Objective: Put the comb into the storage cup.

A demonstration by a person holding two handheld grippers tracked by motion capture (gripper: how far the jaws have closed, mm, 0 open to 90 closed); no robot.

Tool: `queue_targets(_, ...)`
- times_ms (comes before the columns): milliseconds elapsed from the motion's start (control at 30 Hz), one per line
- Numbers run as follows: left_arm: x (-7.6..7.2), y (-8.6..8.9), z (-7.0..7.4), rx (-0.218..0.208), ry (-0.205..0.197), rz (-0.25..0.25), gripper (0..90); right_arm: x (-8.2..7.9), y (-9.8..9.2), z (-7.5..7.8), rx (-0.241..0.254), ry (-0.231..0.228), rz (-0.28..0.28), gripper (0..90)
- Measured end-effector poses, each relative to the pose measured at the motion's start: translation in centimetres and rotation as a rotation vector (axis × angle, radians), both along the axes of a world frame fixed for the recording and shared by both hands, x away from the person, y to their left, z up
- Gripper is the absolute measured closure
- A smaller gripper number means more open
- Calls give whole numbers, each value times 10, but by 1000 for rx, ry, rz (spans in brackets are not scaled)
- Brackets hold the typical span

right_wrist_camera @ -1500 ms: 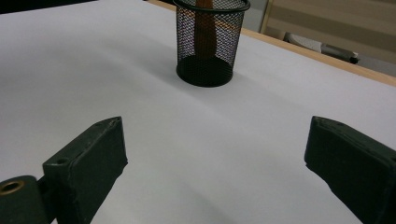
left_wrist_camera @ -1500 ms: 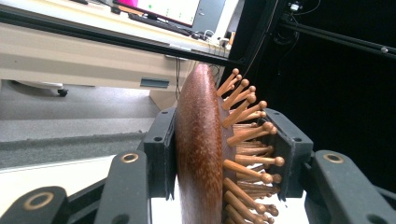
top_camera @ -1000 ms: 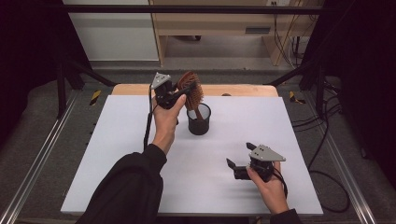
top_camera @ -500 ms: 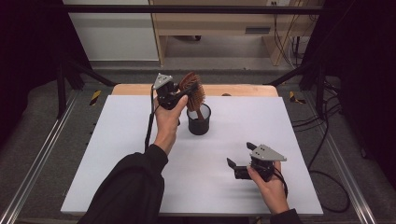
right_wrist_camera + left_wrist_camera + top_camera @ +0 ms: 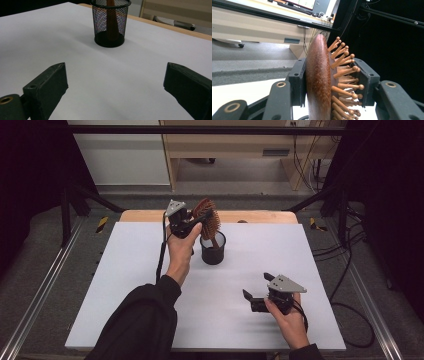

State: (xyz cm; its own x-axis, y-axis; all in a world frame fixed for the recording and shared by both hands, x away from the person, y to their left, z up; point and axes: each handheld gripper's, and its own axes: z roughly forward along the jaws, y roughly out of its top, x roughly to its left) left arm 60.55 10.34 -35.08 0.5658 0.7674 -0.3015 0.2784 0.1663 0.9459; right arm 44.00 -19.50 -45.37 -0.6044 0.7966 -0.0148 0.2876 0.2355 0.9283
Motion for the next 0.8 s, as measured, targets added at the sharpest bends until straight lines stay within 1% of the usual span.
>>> queue_targets(100,1,0,-1,6,0,-2,505,0,0,0,2,2,0,54)
queue_targets(233,3,-1,-4,4,5,-1,505,0,0,0,9,0,2,54)
queue_targets(400,2,-4,-5,14,-4,-8,505,0,-1,0,11,2,-1,54)
queue_targets(467,2,-5,-5,10,-4,-7,505,0,0,0,9,3,0,54)
queue_targets(633,5,-2,-6,10,1,-5,501,0,0,0,11,4,-2,54)
queue_targets(733,6,1,-6,22,3,-8,496,0,0,0,11,4,-1,55)
queue_targets(800,7,4,-6,28,7,-1,491,0,0,0,9,3,0,55)
